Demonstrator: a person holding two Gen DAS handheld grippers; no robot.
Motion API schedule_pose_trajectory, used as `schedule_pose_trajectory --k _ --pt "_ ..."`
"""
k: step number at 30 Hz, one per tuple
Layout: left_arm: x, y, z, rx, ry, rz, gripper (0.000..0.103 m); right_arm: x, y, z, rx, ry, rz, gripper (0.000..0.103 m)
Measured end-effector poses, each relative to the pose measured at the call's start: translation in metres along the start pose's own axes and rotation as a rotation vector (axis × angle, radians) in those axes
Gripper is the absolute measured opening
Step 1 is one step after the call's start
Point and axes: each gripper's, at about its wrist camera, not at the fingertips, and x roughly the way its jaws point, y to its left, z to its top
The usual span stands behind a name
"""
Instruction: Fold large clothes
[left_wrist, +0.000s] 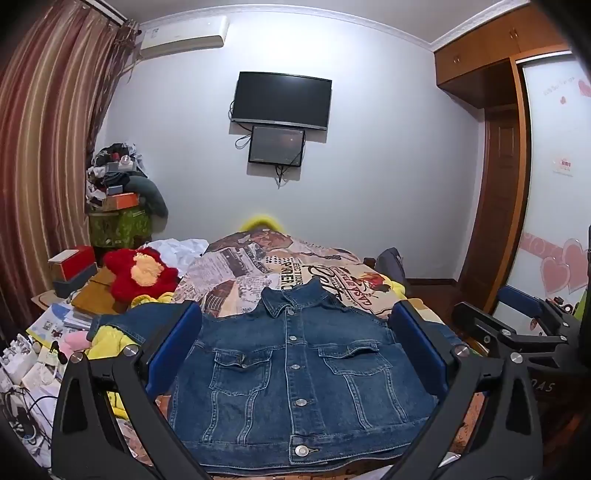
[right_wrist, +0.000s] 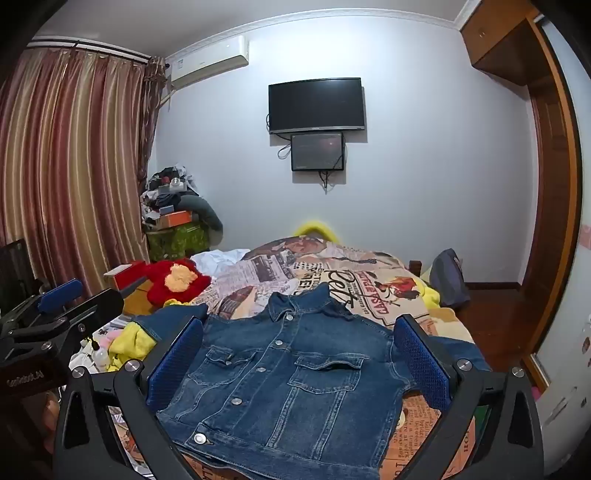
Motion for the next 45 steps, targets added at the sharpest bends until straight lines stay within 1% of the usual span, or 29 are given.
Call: schedule_pose_trajectory --k 1,2,3,5,6,7,9,17,18,20,45 --pt "0.000 0.000 0.000 -0.002 0.002 -0.001 0.103 -0.001 0.000 0.000 0.000 -0.018 0.003 0.103" --pt "-0.001 0.000 -0.001 -0.003 0.006 -0.002 0.103 -0.001 0.000 0.000 0.000 -0.006 0.001 0.103" --pt "0.003 0.004 0.001 -0.020 0.026 -0.004 0.103 -0.001 -0.001 0.000 0.002 -0.004 0.000 0.103" --pt "0.003 0.004 0.001 -0.016 0.026 0.003 0.103 -0.001 -0.001 0.000 0.003 -0.004 -0.001 0.103" --pt "0.013 0.006 -0.003 -0.019 0.043 0.012 0.103 -0.001 0.000 0.000 0.003 -0.005 -0.002 0.103" --pt "0.015 0.008 -0.004 -0.021 0.045 0.011 0.103 -0.002 0.000 0.000 0.003 -0.005 -0.003 0.103" --pt "0.016 0.008 -0.008 -0.022 0.038 0.011 0.103 -0.001 -0.002 0.001 0.008 -0.001 0.001 0.103" --pt "0.012 0.010 -0.007 -0.026 0.046 0.012 0.103 -0.003 0.004 0.002 0.007 0.001 0.004 0.103" --pt "0.013 0.010 -0.006 -0.027 0.047 0.012 0.103 -0.001 -0.003 0.000 0.017 0.002 0.004 0.103" --pt "0.013 0.011 -0.005 -0.027 0.048 0.012 0.103 -0.001 -0.004 0.000 0.020 0.004 0.005 0.103" --pt "0.015 0.005 -0.002 -0.002 0.047 0.007 0.103 0.000 -0.004 0.001 0.038 0.012 0.010 0.103"
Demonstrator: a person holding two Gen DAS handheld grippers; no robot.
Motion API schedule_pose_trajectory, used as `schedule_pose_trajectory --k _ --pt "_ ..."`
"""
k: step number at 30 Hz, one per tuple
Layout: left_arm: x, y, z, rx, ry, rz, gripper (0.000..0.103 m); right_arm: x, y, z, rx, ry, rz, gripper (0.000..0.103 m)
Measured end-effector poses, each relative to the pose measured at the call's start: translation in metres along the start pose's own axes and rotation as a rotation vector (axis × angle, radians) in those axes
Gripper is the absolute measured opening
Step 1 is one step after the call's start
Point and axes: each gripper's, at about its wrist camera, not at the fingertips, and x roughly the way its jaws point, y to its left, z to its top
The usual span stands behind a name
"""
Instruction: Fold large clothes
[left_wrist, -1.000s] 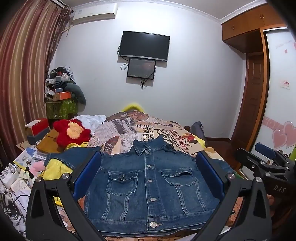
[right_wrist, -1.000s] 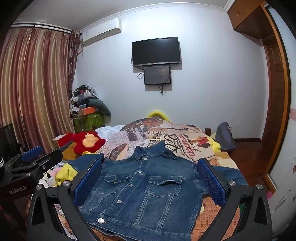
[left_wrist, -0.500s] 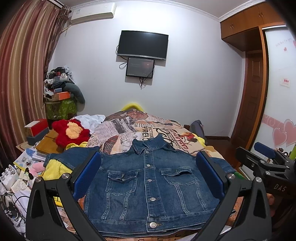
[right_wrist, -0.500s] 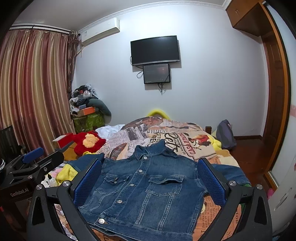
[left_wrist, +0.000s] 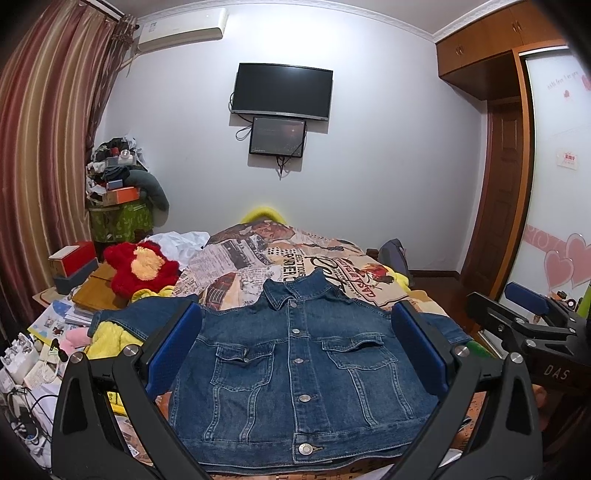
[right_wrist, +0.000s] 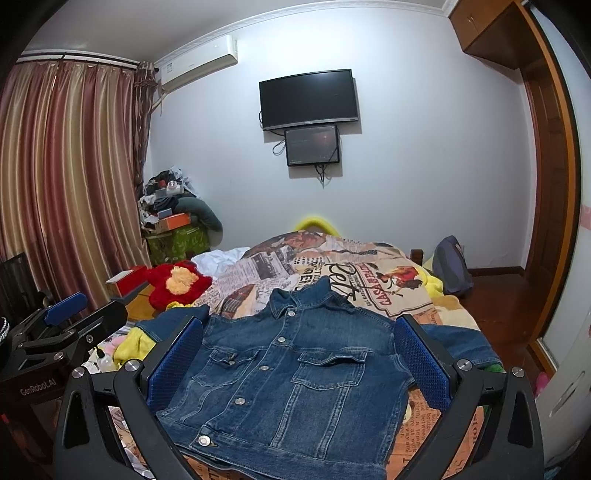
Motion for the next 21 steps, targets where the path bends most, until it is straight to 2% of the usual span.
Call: schedule_pose_trajectory --k 21 --pt "-0.0014 -0.0016 0.0036 -0.002 0.007 0.000 0.103 0.0052 0.0026 -0.0067 0.008 0.003 0.001 0.103"
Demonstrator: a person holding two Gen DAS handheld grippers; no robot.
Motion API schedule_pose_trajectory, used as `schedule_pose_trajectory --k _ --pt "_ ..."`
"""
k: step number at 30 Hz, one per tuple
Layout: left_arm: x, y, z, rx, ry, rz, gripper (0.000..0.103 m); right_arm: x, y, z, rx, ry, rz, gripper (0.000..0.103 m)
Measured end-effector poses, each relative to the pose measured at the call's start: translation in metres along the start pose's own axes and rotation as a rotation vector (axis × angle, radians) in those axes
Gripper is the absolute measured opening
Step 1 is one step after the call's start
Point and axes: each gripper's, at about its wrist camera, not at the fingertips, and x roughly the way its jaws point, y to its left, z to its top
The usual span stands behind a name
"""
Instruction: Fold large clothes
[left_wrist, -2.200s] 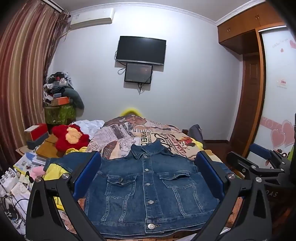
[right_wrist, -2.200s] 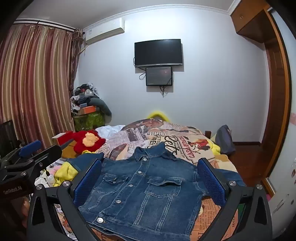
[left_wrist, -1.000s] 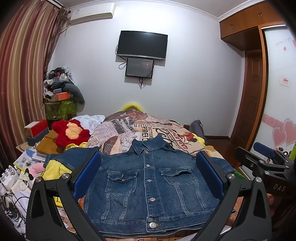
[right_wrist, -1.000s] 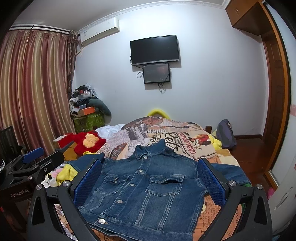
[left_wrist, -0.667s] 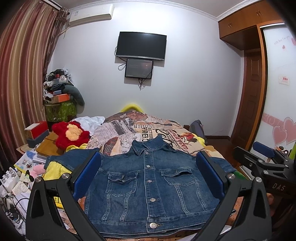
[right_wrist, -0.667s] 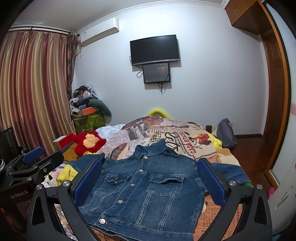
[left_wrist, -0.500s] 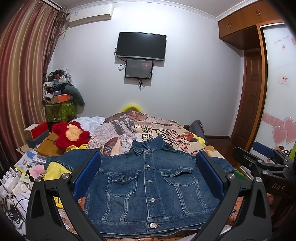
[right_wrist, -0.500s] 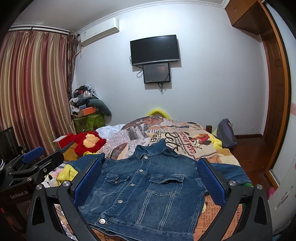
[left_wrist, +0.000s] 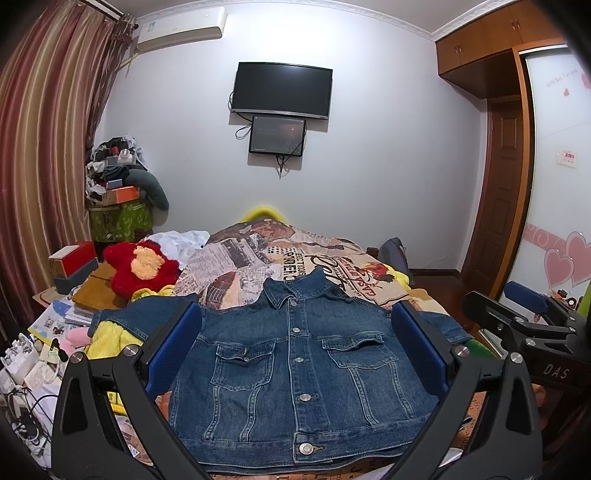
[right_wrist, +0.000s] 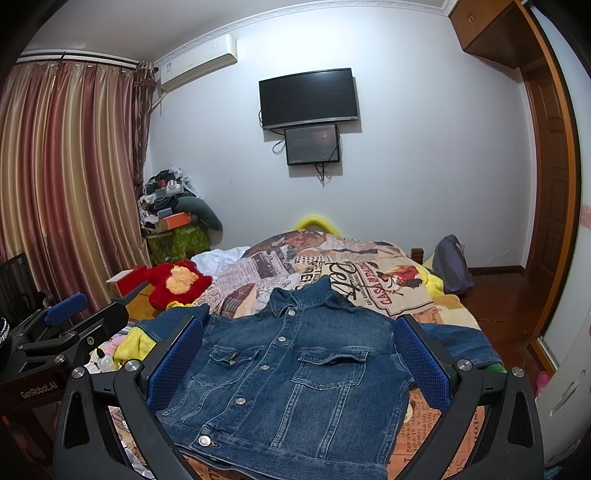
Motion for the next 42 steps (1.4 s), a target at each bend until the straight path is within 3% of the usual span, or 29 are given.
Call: schedule_pose_trajectory --k 17,28,37,42 --pt "0.008 0.006 -0.001 -0.005 0.010 0.002 0.103 0.005 0.005 -0.004 0.000 0.018 -0.001 0.103" --pt "0.046 0.032 0.006 -0.028 0.019 0.039 0.103 0.045 0.013 0.009 -0.019 0.067 -0.017 0.103" --pt "0.109 0.080 0.013 -0.054 0.040 0.177 0.103 0.114 0.009 0.029 -0.077 0.082 -0.058 0.103" --pt "0.147 0.125 0.014 -0.092 0.065 0.272 0.103 0.159 0.007 0.037 -0.115 0.105 -0.070 0.103"
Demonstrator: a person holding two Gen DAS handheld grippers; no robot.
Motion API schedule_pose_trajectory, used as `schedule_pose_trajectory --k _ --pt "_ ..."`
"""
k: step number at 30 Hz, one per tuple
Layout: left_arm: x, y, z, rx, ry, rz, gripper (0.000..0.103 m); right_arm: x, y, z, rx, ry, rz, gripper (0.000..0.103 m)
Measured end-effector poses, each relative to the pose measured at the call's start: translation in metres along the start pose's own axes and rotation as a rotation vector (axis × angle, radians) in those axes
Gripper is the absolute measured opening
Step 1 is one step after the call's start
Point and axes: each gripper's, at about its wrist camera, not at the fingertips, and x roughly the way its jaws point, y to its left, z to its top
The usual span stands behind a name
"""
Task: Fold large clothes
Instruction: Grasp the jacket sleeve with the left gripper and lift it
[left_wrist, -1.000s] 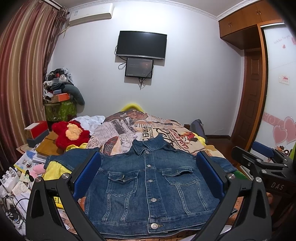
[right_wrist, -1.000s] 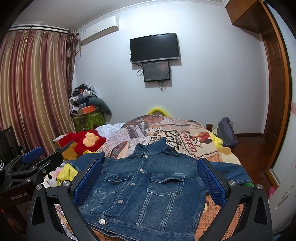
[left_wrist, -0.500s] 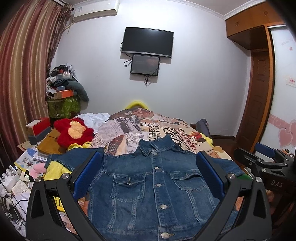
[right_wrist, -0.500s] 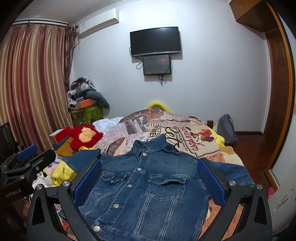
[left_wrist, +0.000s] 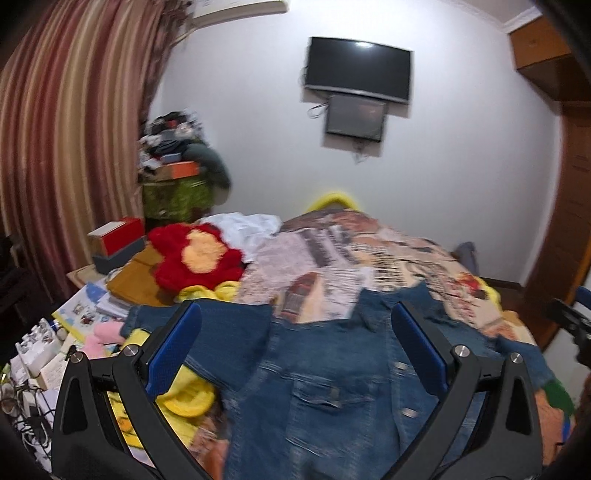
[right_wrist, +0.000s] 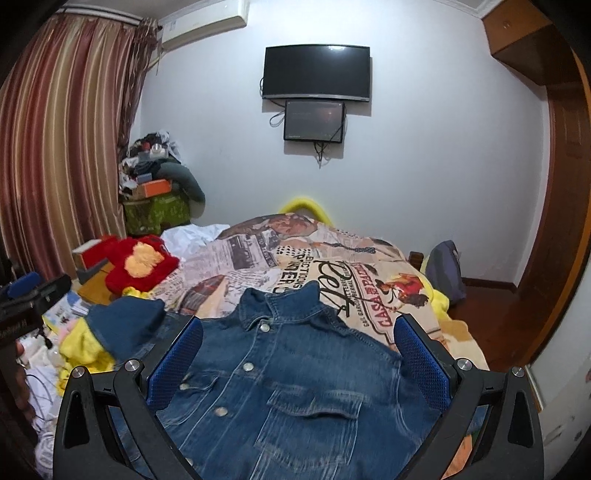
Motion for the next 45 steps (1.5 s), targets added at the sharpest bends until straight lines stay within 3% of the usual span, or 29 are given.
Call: schedule_pose_trajectory --k 5,10,16,20,25,27,31,33,35,38,45 --pt "0.054 0.054 0.002 -0.066 0.084 0.079 0.103 0.056 -0.004 -0.001 -0.005 0.094 0.030 0.103" --pt "0.117 0.115 -0.011 -0.170 0.241 0.103 0.103 0.120 -0.006 -0.019 0.000 0.255 0.080 0.103" --pt "0.181 0.176 -0.040 -0.335 0.474 0.044 0.103 0.184 -0.013 -0.049 0.043 0.447 0.126 0.103" --pt "0.211 0.202 -0.063 -0.464 0.569 -0.004 0.103 0.210 -0.017 -0.064 0.086 0.534 0.144 0.103" --pt "0.232 0.226 -0.076 -0.618 0.581 -0.063 0.095 0.222 -0.019 -0.074 0.123 0.584 0.170 0.103" --pt "0.237 0.232 -0.076 -0.635 0.569 -0.047 0.080 0.224 -0.019 -0.076 0.130 0.596 0.175 0.103" --pt "0.249 0.237 -0.072 -0.611 0.585 0.030 0.050 0.226 -0.019 -0.079 0.142 0.609 0.184 0.103" --pt "0.254 0.238 -0.071 -0.567 0.598 0.093 0.027 0.225 -0.020 -0.078 0.148 0.609 0.186 0.103" --pt "0.256 0.234 -0.067 -0.502 0.593 0.152 0.015 0.223 -0.021 -0.076 0.158 0.603 0.187 0.103" --pt "0.248 0.221 -0.054 -0.429 0.555 0.190 0.013 0.215 -0.024 -0.071 0.170 0.584 0.191 0.103" --pt "0.208 0.146 0.003 -0.145 0.415 0.158 0.012 0.187 -0.036 -0.055 0.185 0.520 0.195 0.103"
